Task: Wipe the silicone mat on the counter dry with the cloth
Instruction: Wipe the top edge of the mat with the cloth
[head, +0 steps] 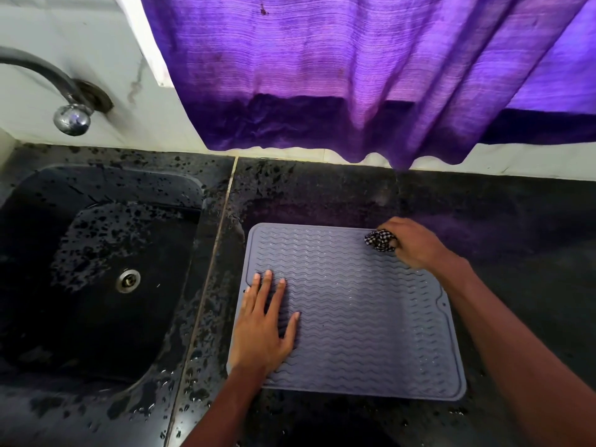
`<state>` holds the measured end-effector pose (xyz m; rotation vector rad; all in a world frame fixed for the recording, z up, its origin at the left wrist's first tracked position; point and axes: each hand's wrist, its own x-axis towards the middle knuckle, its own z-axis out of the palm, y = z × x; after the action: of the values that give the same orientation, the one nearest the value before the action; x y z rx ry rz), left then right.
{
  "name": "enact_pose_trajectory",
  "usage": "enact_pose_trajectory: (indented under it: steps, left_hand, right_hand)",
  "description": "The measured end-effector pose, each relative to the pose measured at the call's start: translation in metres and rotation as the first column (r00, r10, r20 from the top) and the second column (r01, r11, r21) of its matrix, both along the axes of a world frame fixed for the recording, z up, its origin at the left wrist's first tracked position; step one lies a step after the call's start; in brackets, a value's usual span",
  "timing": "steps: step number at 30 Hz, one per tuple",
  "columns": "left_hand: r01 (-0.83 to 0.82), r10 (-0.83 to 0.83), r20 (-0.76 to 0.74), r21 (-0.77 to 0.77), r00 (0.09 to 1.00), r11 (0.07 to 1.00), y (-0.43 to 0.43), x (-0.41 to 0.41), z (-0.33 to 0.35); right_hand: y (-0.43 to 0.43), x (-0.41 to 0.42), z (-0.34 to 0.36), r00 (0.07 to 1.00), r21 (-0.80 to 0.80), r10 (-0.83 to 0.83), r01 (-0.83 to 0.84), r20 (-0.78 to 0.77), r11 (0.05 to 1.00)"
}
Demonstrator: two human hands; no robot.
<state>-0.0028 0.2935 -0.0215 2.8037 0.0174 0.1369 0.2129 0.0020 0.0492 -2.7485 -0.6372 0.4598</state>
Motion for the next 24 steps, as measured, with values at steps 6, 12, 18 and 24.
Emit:
enact_pose_trajectory:
  steps: [6,12,18,24]
  left_hand:
    - [0.003,-0.003,0.009,0.002,1.000,1.000,0.000,0.000,-0.001]
    - [0.000,0.000,-0.001,-0.033,1.000,0.999,0.000,0.000,0.000]
    - [0.009,-0.009,0.004,-0.043,1.000,0.999,0.000,0.000,-0.001]
    - [0.014,-0.014,-0.004,-0.049,1.000,0.999,0.001,0.000,-0.003]
  right_hand:
    - [0.029,0.011,0.003,0.998,-0.003,0.038,-0.038,-0.059,0.999]
    - [0.079,0.012,-0.002,0.989,0.104,0.088,-0.076,-0.119,0.992]
    - [0.149,0.011,-0.001,0.968,0.179,0.162,-0.129,-0.189,0.975]
    - [0.221,-0.003,0.005,0.950,0.177,0.277,-0.251,-0.144,0.952]
